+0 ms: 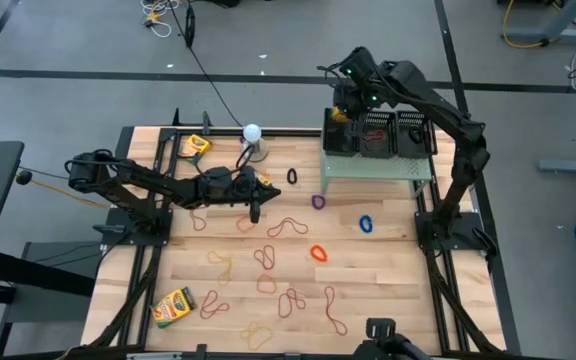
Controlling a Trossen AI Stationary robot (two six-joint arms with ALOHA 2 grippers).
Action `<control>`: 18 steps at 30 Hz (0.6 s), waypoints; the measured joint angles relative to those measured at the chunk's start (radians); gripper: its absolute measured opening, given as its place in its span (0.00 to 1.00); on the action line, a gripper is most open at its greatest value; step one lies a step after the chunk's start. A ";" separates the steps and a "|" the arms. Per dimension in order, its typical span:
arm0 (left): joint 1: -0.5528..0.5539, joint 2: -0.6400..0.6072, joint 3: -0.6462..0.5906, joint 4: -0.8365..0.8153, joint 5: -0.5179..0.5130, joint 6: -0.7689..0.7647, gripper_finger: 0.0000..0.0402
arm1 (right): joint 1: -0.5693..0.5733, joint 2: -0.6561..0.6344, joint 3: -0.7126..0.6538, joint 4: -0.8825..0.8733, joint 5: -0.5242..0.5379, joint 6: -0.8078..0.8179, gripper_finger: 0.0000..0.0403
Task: Pick & Place Office Desk Supplies
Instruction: Put the crayon box into the left basket on the shelf
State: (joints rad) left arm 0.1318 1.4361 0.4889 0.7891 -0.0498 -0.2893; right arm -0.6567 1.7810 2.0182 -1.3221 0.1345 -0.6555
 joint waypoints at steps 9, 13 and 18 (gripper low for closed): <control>0.000 0.000 0.000 -0.001 -0.002 0.012 0.02 | 0.000 0.042 -0.001 -0.012 0.002 -0.014 0.22; 0.000 0.000 0.000 -0.001 -0.002 0.012 0.02 | 0.001 0.054 -0.001 -0.014 0.002 -0.007 0.22; 0.000 0.000 0.000 -0.001 -0.002 0.012 0.02 | 0.001 0.054 -0.001 -0.010 0.003 -0.006 0.25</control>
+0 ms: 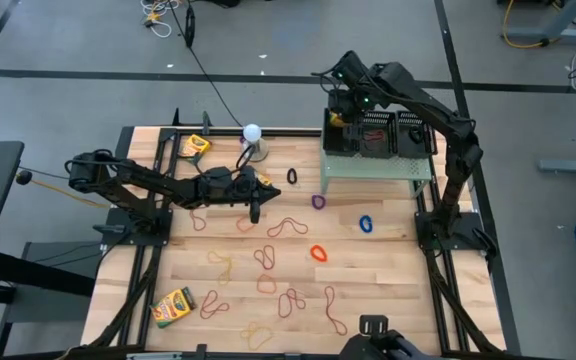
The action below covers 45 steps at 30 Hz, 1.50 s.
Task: Pick & Place Office Desk Supplies
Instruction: Put the crayon box into the left basket on the shelf, then put the middle orange rubber band into the middle basket on the shelf
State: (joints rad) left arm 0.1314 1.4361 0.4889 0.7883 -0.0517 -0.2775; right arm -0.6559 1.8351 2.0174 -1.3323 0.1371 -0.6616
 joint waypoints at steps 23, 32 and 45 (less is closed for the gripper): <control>-0.001 0.000 0.000 0.000 0.000 0.001 0.02 | 0.000 -0.001 0.000 0.012 0.025 -0.005 0.37; 0.000 0.000 0.000 0.000 0.000 -0.054 0.02 | 0.008 -0.001 0.000 0.026 0.061 0.029 0.42; 0.014 0.000 0.017 0.001 -0.004 -0.133 0.02 | 0.096 -0.089 0.000 0.037 0.217 0.104 0.40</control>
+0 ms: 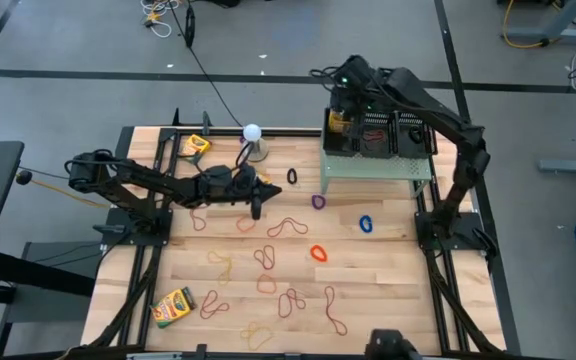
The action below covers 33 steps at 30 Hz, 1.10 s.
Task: Pick & Place Office Desk Supplies
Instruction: Put the middle orange rubber band into the middle basket on the shelf
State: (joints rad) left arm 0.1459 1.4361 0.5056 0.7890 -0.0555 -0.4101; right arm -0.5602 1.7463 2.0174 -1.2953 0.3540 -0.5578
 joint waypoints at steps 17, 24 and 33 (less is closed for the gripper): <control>0.049 -0.063 0.076 -0.110 0.055 0.045 0.01 | 0.195 -0.516 -0.571 0.462 -0.135 0.476 0.03; 0.030 -0.266 0.076 -0.504 0.123 0.020 0.02 | 0.401 -0.741 -0.848 0.684 0.013 0.634 0.02; -0.171 -0.325 0.076 -1.022 -0.018 -0.128 0.12 | 0.568 -0.839 -1.001 0.757 0.191 0.737 0.02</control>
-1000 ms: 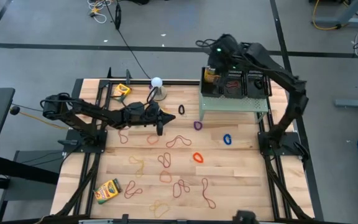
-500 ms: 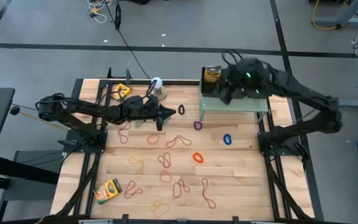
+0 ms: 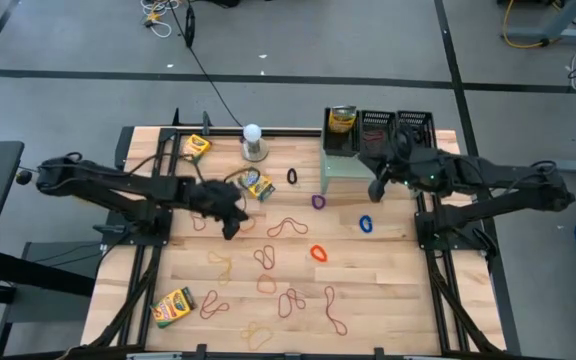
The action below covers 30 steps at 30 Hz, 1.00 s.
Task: Pick & Place Office Desk Supplies
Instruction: Put the middle orange rubber band into the middle basket on the shelf
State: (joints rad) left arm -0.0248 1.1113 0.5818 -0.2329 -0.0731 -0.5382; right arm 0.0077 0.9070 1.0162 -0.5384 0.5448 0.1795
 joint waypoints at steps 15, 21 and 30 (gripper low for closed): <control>-0.107 0.251 0.000 -0.024 -0.117 -0.146 0.42 | 0.002 0.002 -0.047 0.058 0.002 -0.008 0.03; -0.107 0.356 0.000 0.016 -0.157 -0.111 0.38 | 0.002 0.002 -0.047 0.053 0.002 -0.012 0.03; -0.107 0.400 0.003 0.025 -0.182 -0.040 0.09 | 0.002 0.002 -0.047 0.047 -0.001 -0.020 0.03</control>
State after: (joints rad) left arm -0.1318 1.5114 0.5846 -0.2074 -0.2554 -0.5785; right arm 0.0093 0.9089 0.9694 -0.4915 0.5439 0.1600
